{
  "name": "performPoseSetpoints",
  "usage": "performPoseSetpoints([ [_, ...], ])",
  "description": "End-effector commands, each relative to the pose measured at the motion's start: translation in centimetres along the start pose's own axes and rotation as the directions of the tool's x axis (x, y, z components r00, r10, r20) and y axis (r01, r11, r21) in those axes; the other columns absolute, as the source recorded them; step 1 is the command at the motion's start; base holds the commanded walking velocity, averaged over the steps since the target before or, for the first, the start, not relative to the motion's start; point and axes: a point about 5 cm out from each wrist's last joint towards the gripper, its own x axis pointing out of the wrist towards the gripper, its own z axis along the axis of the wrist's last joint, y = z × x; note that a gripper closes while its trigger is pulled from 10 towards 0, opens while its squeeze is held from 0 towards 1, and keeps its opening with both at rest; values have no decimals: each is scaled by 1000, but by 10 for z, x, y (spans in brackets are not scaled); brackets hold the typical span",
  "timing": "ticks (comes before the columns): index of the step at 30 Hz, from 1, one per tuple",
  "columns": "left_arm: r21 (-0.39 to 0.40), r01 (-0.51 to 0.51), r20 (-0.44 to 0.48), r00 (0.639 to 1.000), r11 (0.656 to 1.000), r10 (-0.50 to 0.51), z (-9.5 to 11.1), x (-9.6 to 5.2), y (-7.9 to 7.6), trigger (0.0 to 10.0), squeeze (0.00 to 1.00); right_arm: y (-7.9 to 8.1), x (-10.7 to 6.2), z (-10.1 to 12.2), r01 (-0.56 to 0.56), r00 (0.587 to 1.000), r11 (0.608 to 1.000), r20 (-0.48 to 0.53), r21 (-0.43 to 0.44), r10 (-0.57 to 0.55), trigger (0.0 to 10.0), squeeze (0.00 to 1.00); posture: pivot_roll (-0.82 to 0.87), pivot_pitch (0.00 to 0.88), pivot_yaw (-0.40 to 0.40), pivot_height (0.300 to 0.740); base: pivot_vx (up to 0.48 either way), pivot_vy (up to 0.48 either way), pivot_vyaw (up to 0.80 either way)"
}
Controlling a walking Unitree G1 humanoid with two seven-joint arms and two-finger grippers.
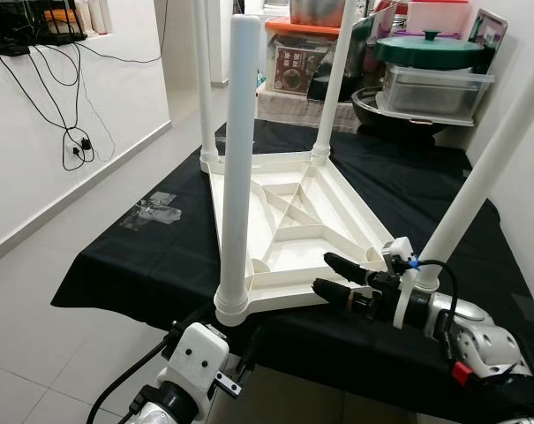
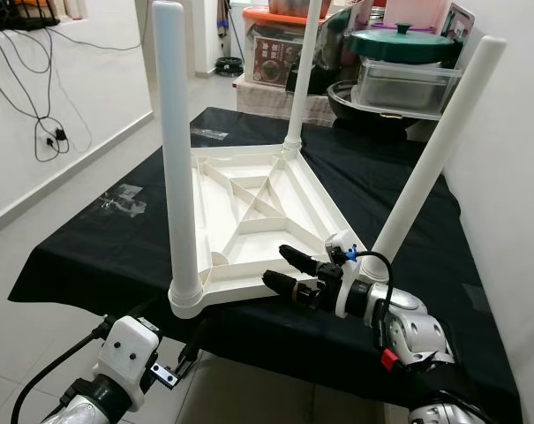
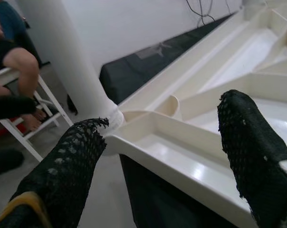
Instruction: Building children table
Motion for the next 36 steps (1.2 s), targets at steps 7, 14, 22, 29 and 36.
performPoseSetpoints([
  [7,-1,20,-34,999,1000,-20,-6,-1,-1,10000,0,24,13,29,-211,973,977,86,-28,212,10000,0,79,9,-71,740,0,0,0],
  [14,-1,28,-36,999,1000,-28,-7,-1,0,10000,0,52,41,45,-334,934,937,98,-100,344,10000,0,76,12,-67,740,0,0,0],
  [22,11,9,-29,1000,1000,-9,-9,6,3,10000,0,59,75,52,-271,953,947,88,-173,289,10000,0,74,15,-79,740,0,0,0],
  [29,10,12,-29,1000,1000,-11,-8,6,2,10000,0,63,84,55,-260,956,950,90,-173,278,10000,0,73,11,-79,740,0,0,0],
  [36,9,14,-27,1000,1000,-14,-9,5,1,10000,0,71,93,54,-285,947,943,100,-172,304,10000,0,69,4,-82,740,0,0,0],
])
